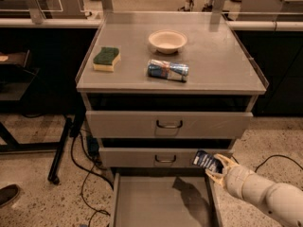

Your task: Pick rxbar blueberry from bottom drawer and place on counter

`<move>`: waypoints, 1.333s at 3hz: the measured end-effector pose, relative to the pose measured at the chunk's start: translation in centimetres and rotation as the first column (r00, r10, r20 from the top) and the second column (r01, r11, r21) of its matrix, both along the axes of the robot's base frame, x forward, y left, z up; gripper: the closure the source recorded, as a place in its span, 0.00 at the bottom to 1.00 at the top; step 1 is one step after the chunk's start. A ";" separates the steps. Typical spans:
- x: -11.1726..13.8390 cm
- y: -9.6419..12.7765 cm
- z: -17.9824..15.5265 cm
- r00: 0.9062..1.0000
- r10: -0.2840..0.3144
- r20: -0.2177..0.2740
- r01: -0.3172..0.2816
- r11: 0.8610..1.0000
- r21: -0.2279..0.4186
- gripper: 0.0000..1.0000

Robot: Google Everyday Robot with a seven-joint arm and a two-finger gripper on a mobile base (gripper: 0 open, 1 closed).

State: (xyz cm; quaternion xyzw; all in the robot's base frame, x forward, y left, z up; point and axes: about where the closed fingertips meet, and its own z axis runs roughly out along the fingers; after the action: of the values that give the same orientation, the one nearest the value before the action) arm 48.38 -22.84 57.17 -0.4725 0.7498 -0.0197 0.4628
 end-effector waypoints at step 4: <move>2.8 -3.1 13.5 0.979 -0.076 0.189 0.082 0.996 -0.022 1.00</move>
Offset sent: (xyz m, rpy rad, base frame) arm -0.0023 -0.0176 0.0547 -0.0304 -0.0699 -0.0390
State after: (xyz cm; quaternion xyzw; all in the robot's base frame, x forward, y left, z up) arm 51.15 -25.90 70.63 -0.4452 0.7206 -0.0939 0.5233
